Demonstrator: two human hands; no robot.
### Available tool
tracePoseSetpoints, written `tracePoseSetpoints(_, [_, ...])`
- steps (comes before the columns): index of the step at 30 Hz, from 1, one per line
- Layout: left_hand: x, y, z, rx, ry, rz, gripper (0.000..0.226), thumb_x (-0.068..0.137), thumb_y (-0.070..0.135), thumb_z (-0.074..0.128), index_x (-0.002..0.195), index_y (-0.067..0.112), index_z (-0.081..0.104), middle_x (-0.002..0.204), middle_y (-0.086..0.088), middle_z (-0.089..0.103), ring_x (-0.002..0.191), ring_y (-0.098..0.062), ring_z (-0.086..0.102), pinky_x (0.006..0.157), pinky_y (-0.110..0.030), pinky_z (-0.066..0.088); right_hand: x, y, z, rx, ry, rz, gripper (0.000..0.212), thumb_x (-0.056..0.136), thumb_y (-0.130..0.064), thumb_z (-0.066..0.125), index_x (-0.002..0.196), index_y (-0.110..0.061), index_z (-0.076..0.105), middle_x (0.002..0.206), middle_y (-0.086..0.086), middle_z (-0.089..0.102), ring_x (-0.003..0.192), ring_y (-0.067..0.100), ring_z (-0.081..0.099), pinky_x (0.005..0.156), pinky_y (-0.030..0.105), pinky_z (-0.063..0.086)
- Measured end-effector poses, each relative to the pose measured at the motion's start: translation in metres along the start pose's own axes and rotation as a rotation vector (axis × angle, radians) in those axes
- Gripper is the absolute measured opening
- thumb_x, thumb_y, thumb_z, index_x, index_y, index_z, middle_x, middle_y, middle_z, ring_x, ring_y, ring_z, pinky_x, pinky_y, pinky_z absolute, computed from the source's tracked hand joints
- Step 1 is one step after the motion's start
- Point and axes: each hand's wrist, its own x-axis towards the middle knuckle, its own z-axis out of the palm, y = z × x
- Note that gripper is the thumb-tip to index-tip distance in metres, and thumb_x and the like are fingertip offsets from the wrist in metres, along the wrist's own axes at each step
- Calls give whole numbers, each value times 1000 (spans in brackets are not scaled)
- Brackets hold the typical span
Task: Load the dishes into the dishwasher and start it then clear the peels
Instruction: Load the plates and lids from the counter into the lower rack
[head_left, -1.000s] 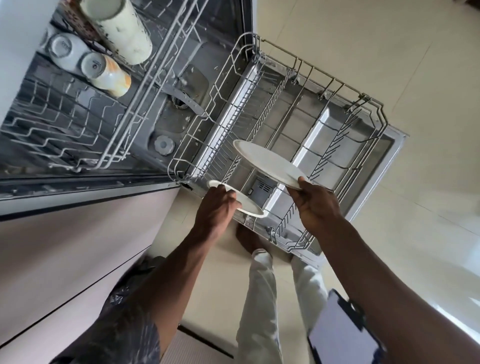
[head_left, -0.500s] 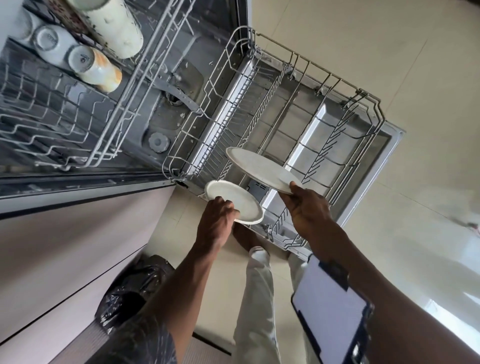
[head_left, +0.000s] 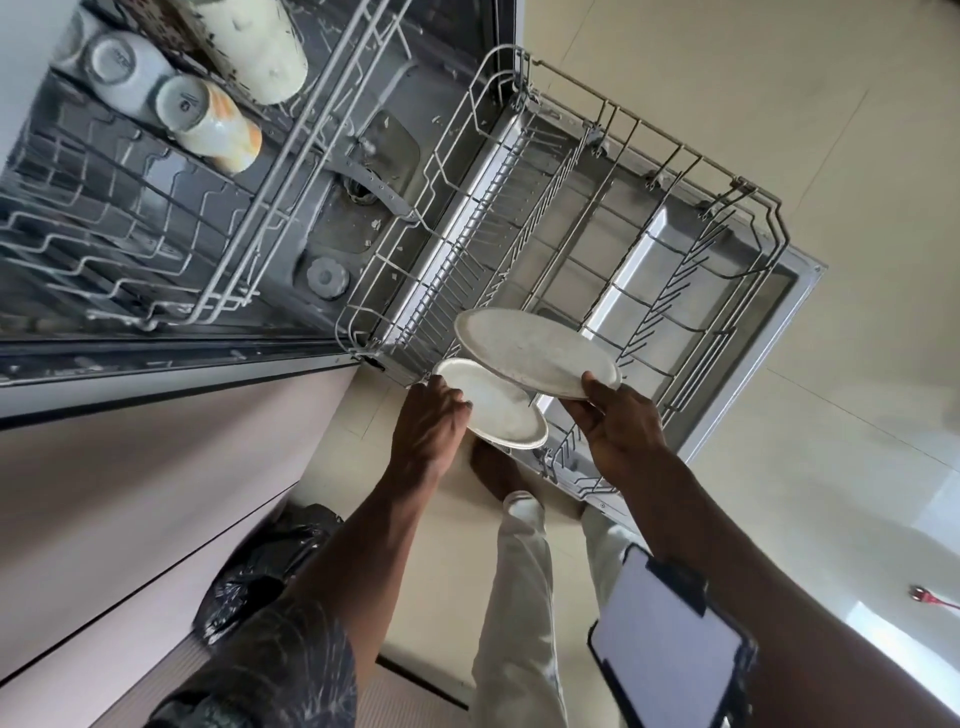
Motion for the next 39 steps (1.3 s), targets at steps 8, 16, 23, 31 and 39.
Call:
tracePoseSetpoints(8, [1,-27,6,-30,46,-220,14,89,13,62,96,14,74,100,-1,74,88,-25,65,70,-34,53,15,-10,-11,-148,21,-88,55,91,4,68,142,-2,50,123,24,65,95,35,74,70,35,62])
tracePoseSetpoints(16, [6,-23,7,-231,-25,-279,29,99,13,41,112,11,67,113,-4,71,101,-20,67,88,-25,53,18,-23,-2,-1088,-53,-680,43,89,-16,68,131,-23,60,107,0,75,90,21,72,76,40,61])
tracePoseSetpoints(23, [1,-6,-3,-268,17,-306,55,89,8,58,142,-2,45,155,-15,40,120,-33,53,95,-39,49,0,-11,20,-1748,-193,-973,30,104,-23,52,132,-33,58,93,3,74,66,22,63,60,27,49])
tracePoseSetpoints(31, [-16,2,3,-557,34,-409,84,82,8,67,151,-11,24,159,-27,25,146,-37,30,122,-37,26,-10,31,16,-1854,-327,-1039,41,100,-24,53,137,-40,58,114,4,75,96,37,70,78,38,53])
tracePoseSetpoints(39, [-18,4,-3,-779,26,-466,86,85,20,64,155,-3,21,162,-21,24,146,-34,31,119,-38,30,-10,46,26,-1920,-392,-1039,43,102,-23,51,141,-38,55,120,5,72,94,37,70,80,37,53])
